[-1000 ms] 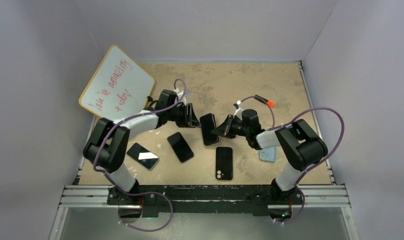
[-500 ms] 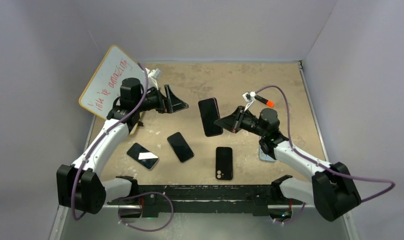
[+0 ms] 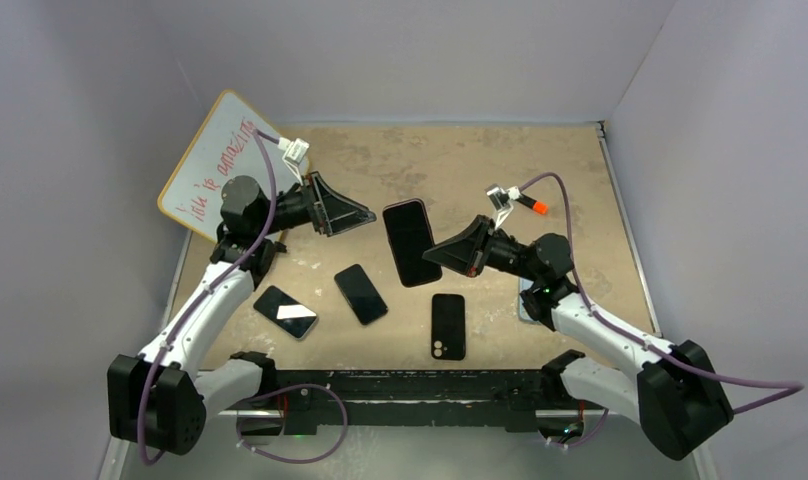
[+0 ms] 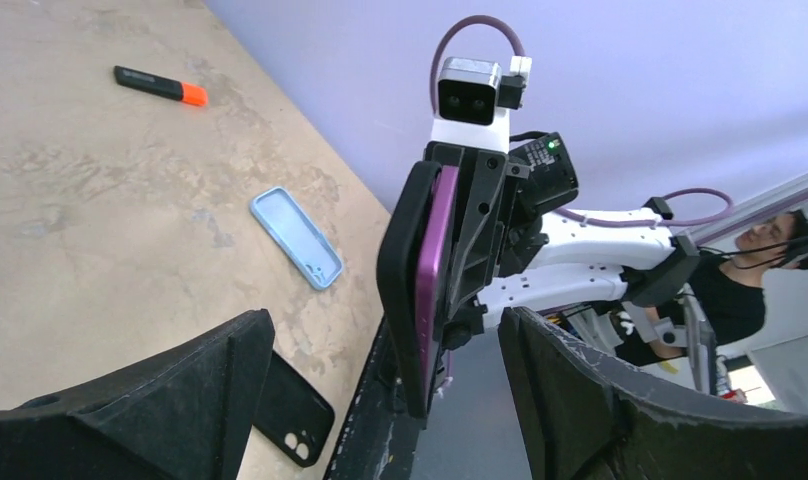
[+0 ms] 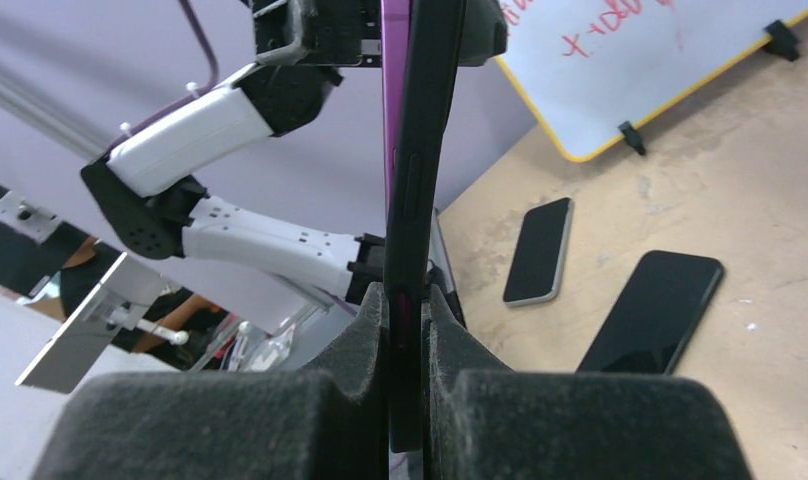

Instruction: Put the phone into the phone case

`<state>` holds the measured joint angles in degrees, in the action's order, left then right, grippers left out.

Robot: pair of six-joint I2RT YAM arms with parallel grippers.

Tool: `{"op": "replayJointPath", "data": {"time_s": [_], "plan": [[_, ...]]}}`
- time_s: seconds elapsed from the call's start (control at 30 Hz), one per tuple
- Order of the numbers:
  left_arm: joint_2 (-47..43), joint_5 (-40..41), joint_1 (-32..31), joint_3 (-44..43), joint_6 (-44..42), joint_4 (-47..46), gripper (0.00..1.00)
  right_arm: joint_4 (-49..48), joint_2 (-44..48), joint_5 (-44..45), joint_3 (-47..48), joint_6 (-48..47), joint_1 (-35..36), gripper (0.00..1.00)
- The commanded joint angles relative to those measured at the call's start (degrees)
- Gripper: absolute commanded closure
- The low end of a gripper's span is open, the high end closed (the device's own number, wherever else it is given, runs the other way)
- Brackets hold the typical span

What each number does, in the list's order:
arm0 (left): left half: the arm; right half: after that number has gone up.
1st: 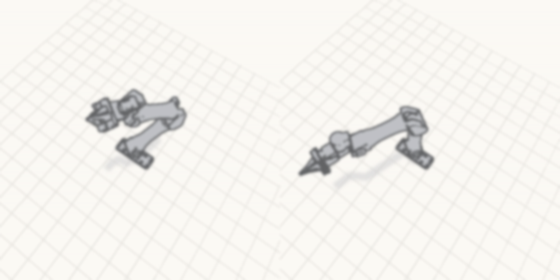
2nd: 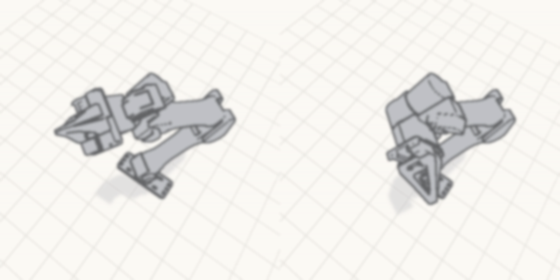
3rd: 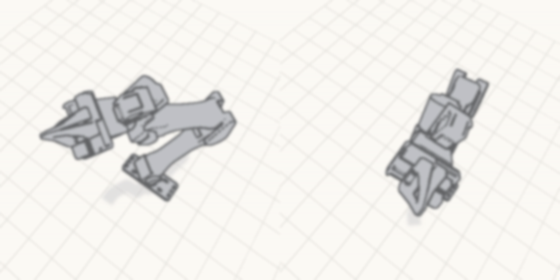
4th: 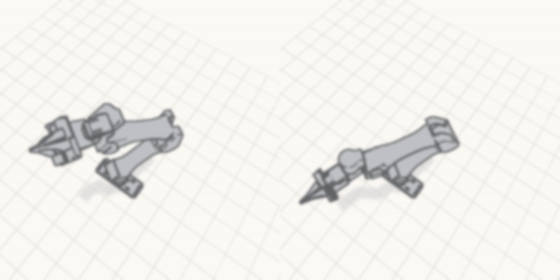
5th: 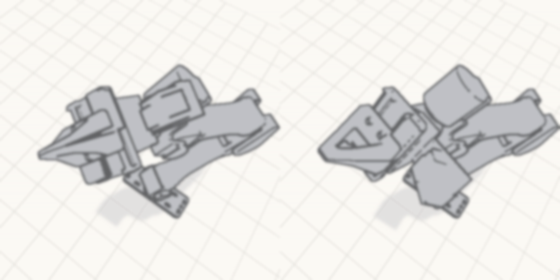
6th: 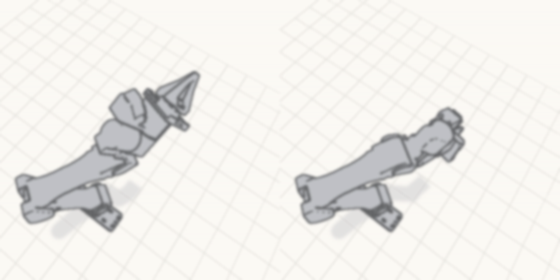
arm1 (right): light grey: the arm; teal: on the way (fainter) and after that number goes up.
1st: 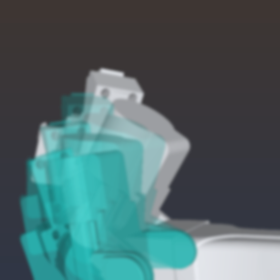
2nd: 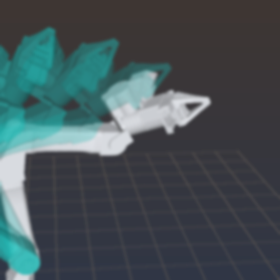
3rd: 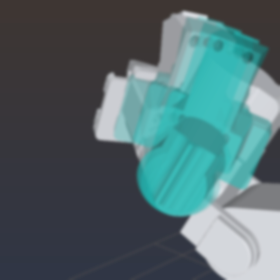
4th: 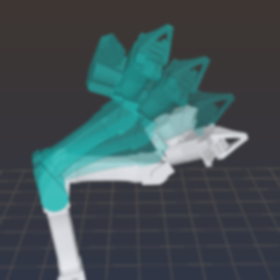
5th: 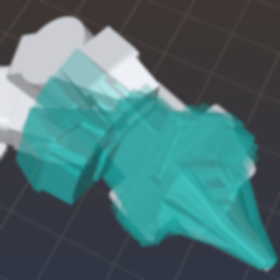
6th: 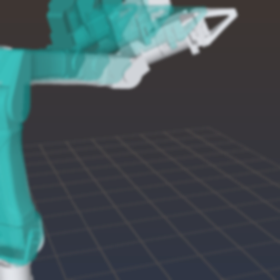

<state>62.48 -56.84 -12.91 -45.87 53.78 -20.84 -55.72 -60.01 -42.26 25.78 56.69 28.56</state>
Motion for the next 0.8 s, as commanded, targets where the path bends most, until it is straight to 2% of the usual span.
{"op": "replayJointPath", "data": {"time_s": [0.0,0.33,0.77], "plan": [[0.2,-1.6,-0.1,2.1,9.1,-14.6,0.12,-10.6,-1.1,-1.0,2.8,3.9,1.9,1.0],[3.5,-2.2,-0.2,4.2,19.1,-25.7,0.16,-11.3,-4.0,0.4,4.2,3.5,3.9,1.0],[3.2,-1.4,-1.3,5.7,15.6,-21.9,0.17,-14.8,-6.7,1.0,4.5,4.5,4.4,1.0]]}}
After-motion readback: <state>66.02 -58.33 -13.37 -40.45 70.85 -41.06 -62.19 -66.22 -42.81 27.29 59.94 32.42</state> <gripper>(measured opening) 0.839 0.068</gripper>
